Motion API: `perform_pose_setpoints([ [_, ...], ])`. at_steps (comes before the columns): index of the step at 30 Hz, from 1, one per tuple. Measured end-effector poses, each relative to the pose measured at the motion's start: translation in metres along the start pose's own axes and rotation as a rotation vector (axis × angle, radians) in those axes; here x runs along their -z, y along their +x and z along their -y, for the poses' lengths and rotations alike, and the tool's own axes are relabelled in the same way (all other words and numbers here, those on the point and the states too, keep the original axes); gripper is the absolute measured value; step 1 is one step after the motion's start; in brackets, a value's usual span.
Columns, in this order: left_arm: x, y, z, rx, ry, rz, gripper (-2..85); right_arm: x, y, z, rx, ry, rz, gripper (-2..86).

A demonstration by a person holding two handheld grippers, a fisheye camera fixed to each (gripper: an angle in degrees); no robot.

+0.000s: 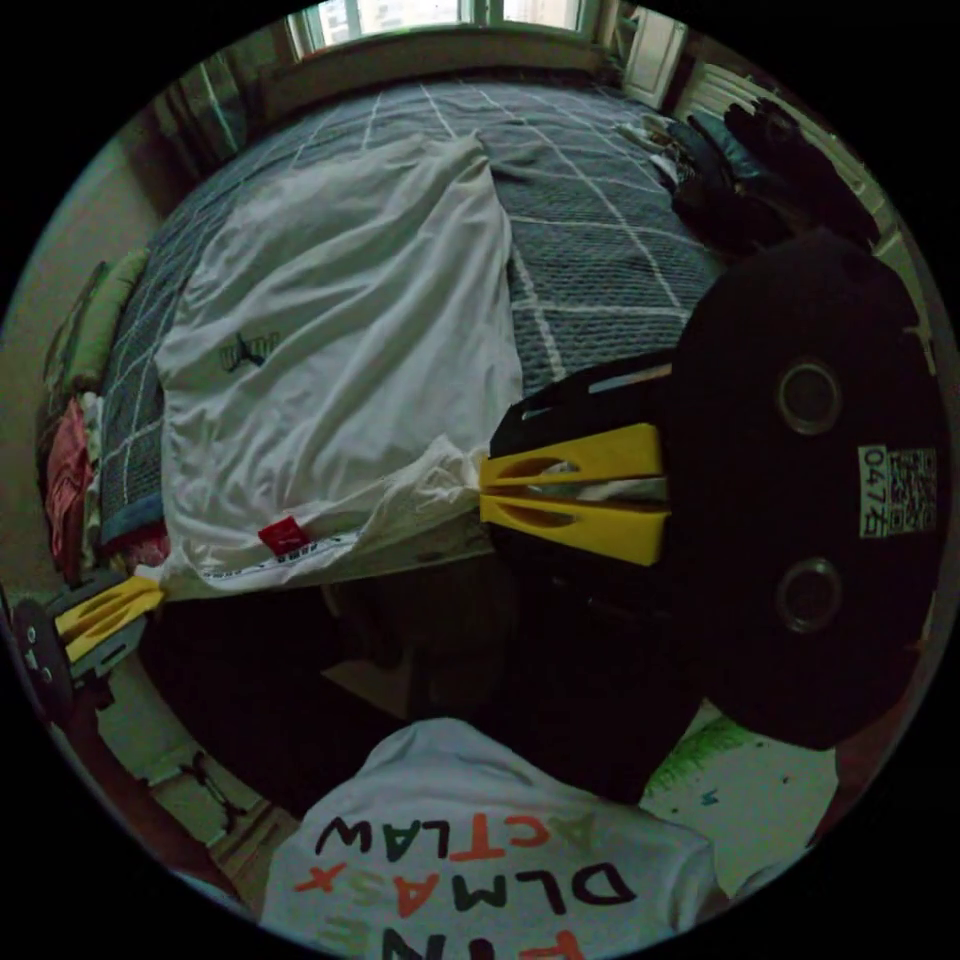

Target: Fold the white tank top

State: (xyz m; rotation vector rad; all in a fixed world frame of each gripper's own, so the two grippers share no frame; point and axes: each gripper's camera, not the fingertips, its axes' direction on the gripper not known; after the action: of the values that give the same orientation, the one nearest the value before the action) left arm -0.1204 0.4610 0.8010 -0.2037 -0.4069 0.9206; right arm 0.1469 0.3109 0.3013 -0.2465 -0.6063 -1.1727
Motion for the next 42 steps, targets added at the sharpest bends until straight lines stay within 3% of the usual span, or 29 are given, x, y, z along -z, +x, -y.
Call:
perform_pose_setpoints([
  [6, -0.012, -0.029, 0.004, 0.027, 0.085, -0.049, 12.4, -0.024, 0.017, -0.035, 0.053, -0.056, 0.053, 10.7],
  [8, -0.010, -0.045, 0.007, 0.052, 0.149, -0.082, 14.2, -0.021, 0.026, -0.056, 0.025, 0.004, 0.018, 9.4],
  [10, -0.005, -0.076, 0.023, 0.096, 0.229, -0.069, 14.8, -0.017, 0.048, -0.077, -0.058, 0.087, -0.059, 7.5],
  [15, -0.003, -0.165, 0.090, 0.256, 0.411, 0.069, 9.4, -0.008, 0.145, -0.126, -0.415, 0.372, -0.561, 4.2],
  [17, -0.010, -0.201, 0.123, 0.331, 0.471, 0.118, 8.1, -0.015, 0.180, -0.131, -0.479, 0.403, -0.624, 4.3],
  [22, -0.049, -0.317, 0.243, 0.381, 0.434, 0.192, 7.3, -0.058, 0.286, -0.136, -0.535, 0.422, -0.433, 3.8],
  [28, -0.109, -0.439, 0.378, 0.384, 0.362, 0.105, 8.1, -0.122, 0.415, -0.146, -0.603, 0.381, -0.364, 3.1],
  [33, -0.166, -0.495, 0.472, 0.334, 0.255, 0.212, 7.5, -0.172, 0.510, -0.158, -0.680, 0.397, -0.336, 2.3],
  [38, -0.206, -0.532, 0.526, 0.312, 0.215, 0.248, 0.5, -0.210, 0.574, -0.171, -0.717, 0.391, -0.332, 1.8],
  [42, -0.219, -0.550, 0.557, 0.245, 0.181, 0.420, -0.7, -0.231, 0.618, -0.188, -0.788, 0.427, -0.288, 1.5],
])
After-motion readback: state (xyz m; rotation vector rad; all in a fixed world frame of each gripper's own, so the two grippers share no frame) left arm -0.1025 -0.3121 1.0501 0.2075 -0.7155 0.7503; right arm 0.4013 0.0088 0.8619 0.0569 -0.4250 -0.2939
